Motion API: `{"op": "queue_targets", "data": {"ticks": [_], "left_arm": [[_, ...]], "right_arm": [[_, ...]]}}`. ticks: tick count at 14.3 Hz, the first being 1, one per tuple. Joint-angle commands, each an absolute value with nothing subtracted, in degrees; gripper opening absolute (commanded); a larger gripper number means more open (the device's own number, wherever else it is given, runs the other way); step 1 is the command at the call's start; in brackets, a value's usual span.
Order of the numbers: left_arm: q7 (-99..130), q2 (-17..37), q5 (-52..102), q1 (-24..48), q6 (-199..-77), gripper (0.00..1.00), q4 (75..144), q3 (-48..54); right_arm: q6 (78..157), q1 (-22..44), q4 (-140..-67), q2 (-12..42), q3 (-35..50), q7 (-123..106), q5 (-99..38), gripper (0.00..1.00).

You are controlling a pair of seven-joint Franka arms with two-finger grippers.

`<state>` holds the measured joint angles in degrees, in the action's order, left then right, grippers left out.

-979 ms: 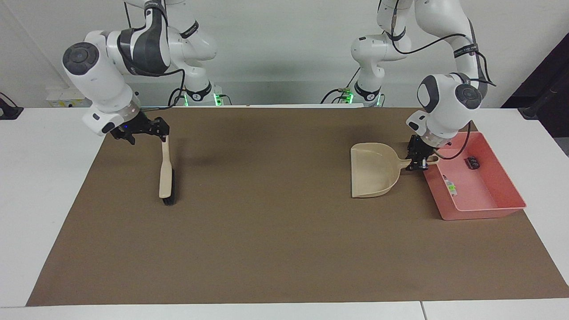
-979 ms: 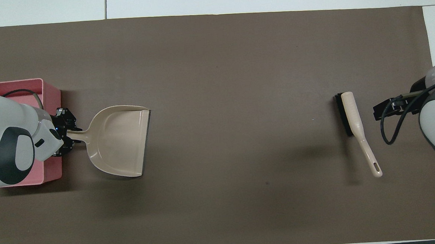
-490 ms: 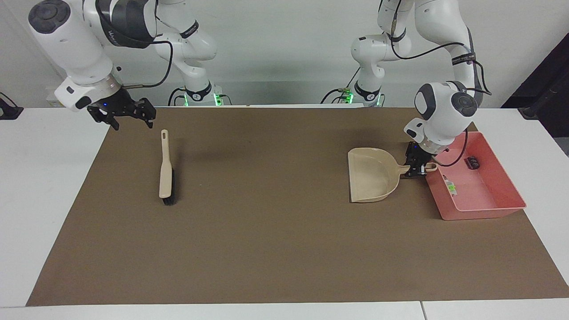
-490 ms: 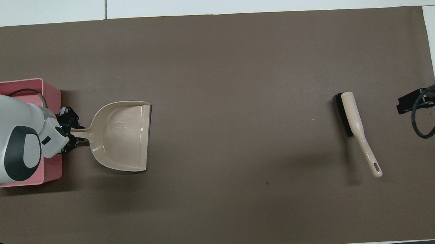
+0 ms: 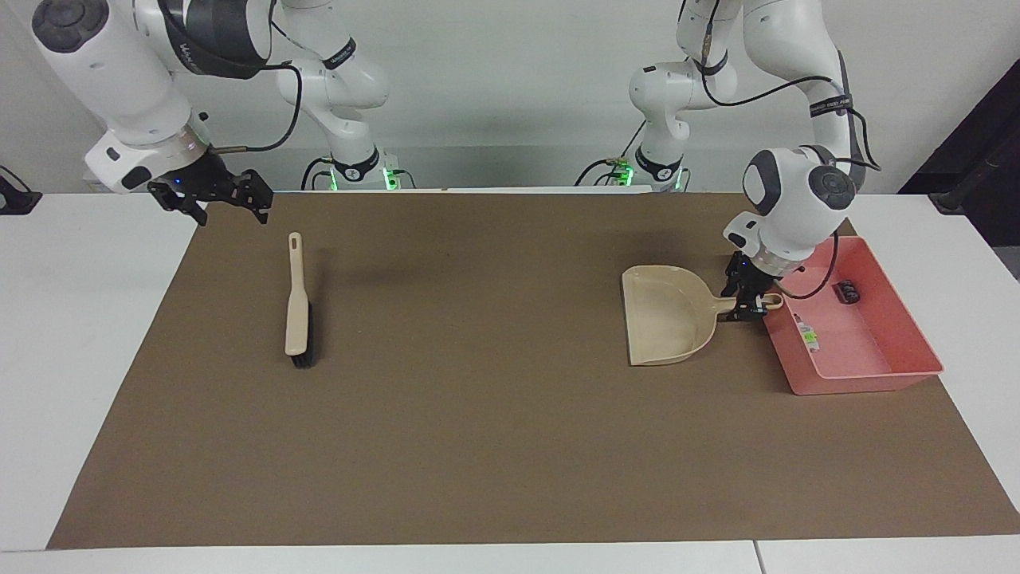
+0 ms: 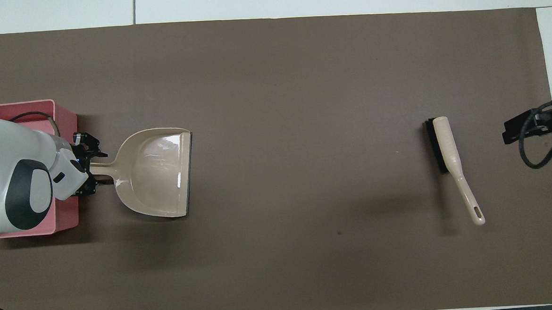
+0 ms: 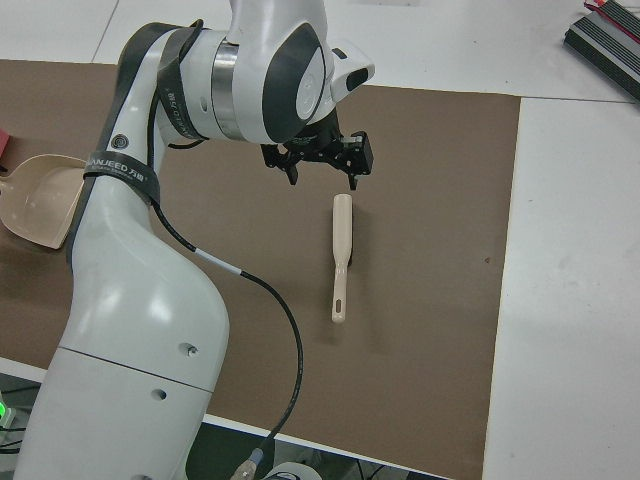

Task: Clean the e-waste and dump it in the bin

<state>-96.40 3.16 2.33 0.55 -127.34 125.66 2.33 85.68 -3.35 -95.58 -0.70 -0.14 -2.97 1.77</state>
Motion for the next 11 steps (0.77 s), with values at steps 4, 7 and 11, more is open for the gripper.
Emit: {"op": "queue_targets", "data": {"ticks": [4,7,11], "left_arm": [[-79.08,-4.29,2.99,0.71,-122.97,0.97,124.72,1.67],[-59.82,-6.59,2.99,0.62,-120.94,0.97,124.72,1.32],[-37.67,-7.82,2.99,-0.70,-119.62,0.97,124.28,1.23]], "right_arm": [[84.38,-3.08,-91.84,0.27,-0.53,-1.23,1.67,0.99],[84.81,-3.17,-91.93,-0.18,-0.35,-1.14,1.50,0.99],[85.25,-3.86,-91.58,-0.35,-0.26,-1.32,0.88,0.99]]}}
